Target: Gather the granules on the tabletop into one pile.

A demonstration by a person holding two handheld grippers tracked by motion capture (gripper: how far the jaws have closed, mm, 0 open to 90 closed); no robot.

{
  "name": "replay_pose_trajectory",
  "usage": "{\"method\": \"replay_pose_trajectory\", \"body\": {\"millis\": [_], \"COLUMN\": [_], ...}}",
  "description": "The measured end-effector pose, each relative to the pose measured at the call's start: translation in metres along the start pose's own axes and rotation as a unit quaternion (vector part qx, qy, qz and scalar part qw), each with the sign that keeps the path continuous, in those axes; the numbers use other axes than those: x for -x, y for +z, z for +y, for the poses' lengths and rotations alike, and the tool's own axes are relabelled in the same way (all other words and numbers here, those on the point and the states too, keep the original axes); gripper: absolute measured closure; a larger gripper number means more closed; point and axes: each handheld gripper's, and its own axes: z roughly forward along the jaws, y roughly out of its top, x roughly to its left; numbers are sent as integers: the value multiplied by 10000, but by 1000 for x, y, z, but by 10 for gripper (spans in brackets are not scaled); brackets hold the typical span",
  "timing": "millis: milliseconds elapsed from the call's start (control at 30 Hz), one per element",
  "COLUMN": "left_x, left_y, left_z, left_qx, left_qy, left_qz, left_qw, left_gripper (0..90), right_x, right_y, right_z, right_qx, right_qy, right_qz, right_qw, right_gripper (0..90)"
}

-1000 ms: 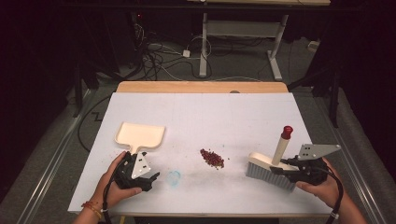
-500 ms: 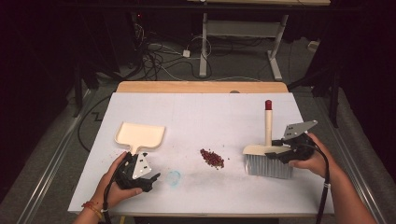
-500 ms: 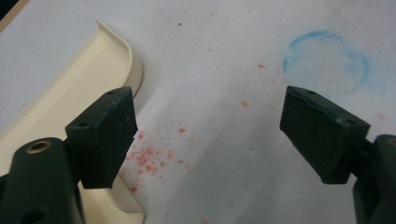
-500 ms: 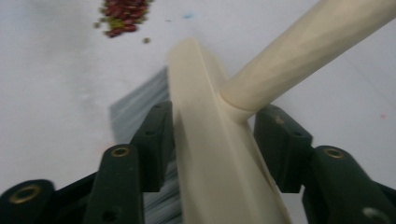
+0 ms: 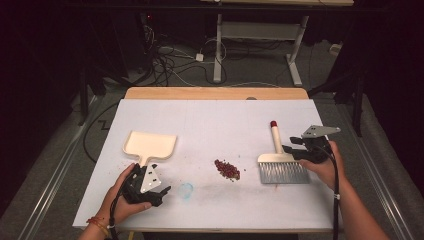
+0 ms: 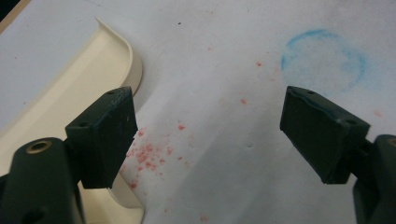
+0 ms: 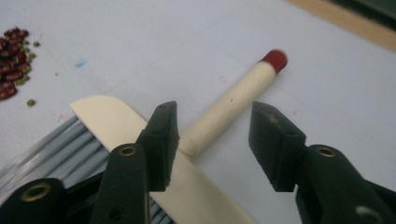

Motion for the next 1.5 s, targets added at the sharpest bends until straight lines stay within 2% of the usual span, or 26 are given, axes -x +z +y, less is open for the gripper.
{"method": "replay_pose_trajectory", "body": {"millis": [133,300,433,467,600,667,867,967,1100,1167,1200,1333,1500], "left_x": [1,0,1,1,1,1,2,2,2,2,2,3,5], "left_y": [0,-1,-2,-2,-3,-3,-3,-3,-4,-4,-5,-6,-7], "left_z": [1,1,1,1,1,2,3,3,3,3,2,2,2], "left_qx": [13,42,75,83,119,119,136,163,201,216,214,226,234], "left_qy": [29,27,21,18,-9,-6,20,31,31,8,2,-9,67], "left_qz": [4,16,32,35,43,49,77,94,137,160,179,199,219], "left_qw": [10000,10000,10000,10000,9999,9999,9999,9998,9997,9996,9996,9995,9995], "left_gripper": [179,179,179,179,179,179,179,179,178,178,178,176,173], "right_x": [-7,-23,-38,-41,-53,-58,-71,-75,-79,-82,-84,-89,-95], "right_y": [-17,-37,-50,-53,-64,-68,-79,-81,-80,-78,-77,-70,-64], "right_z": [7,17,22,22,20,17,4,-5,-19,-28,-32,-42,-41], "right_qx": [565,1075,1363,1438,1597,1625,1691,1740,1664,1711,1694,1533,1406], "right_qy": [147,30,-83,-110,-68,-93,-147,-49,79,125,186,114,-82], "right_qz": [-280,-490,-551,-638,-782,-767,-985,-971,-1120,-1085,-1079,-1015,-1004], "right_qw": [9979,9930,9891,9875,9840,9837,9806,9799,9796,9792,9794,9829,9849], "right_gripper": [414,377,327,320,296,279,259,252,249,249,247,232,215]}}
